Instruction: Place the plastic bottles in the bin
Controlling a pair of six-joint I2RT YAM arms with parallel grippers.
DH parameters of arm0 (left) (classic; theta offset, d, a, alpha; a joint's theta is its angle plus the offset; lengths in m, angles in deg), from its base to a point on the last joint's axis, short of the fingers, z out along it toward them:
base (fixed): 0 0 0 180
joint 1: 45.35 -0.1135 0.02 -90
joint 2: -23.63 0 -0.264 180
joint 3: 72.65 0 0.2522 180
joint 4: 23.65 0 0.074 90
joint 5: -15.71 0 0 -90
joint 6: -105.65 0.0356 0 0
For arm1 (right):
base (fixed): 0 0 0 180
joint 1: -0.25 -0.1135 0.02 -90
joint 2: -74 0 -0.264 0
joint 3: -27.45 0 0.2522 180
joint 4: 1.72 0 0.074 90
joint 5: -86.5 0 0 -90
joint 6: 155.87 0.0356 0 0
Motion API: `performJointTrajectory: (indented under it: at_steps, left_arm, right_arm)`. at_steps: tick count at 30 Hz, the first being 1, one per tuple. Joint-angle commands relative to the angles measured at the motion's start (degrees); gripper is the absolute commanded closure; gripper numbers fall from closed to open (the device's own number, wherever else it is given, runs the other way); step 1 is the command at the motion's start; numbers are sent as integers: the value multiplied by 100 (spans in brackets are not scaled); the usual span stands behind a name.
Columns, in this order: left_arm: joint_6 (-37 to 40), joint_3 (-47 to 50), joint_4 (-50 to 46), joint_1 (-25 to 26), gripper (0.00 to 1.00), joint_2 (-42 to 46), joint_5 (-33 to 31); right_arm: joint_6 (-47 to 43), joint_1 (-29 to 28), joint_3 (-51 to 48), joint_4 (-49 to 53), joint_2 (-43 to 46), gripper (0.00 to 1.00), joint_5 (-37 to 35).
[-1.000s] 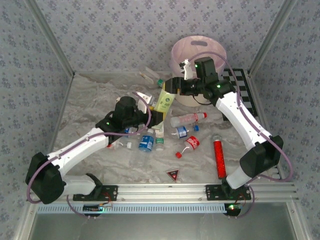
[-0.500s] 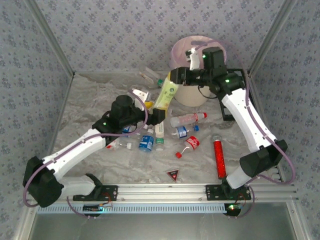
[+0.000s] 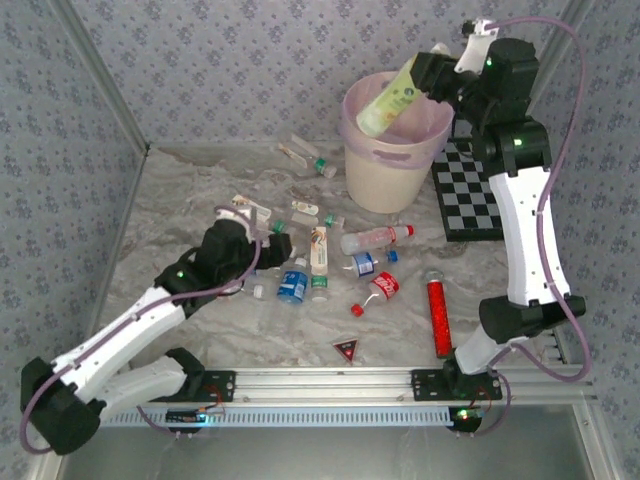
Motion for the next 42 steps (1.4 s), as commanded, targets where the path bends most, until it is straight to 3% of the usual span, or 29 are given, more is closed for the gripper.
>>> performJointTrajectory:
  at_steps: [1,6,12,21,27,30,33,36,40,42]
  left_arm:
    - [-1045,445,-342,-297,1,556,-425]
    - [-1384,848,-566,-702,2,1203,-294]
    - [-1651,808,-1148,-736,3,1336,-510]
    - [-1819,434,-1861,-745,3,740,-618]
    - [-2051,297,-2026,-745,4,453,-694]
    - [-2190,292,-2026,-741,4,351,-679]
    - [-2534,261,-2231,-741,4,232,-764]
    - [-2812,279,-2237,-723,4,126,-725]
    - [-3271,270,-2328,-627,4,54,-780]
    - [-4057,92,-2664,-378,2,50,-1154]
  right_arm:
    - [-581,24,335,51,-379,83,-1080]
    - [-1060,89,842,60,-1170,91,-1637]
    - [-1467,-1,2181,1328,-2605,93,-1731]
    - [-1456,11,2070,1949,-3694,94,-1383]
    - [-1249,-5,1628,1908,-3892,94,-1134]
    - [-1264,18,1564,1962,-3946,78,-1054]
    - [-1305,62,1610,2077,-3897,48,-1016]
    - [-1317,135,1623,2049,-3714,27,-1002]
    - [-1433,195,1807,2152,-3413,4,-1012]
    - [-1494,210,1920,2245,-3241,0,-1082]
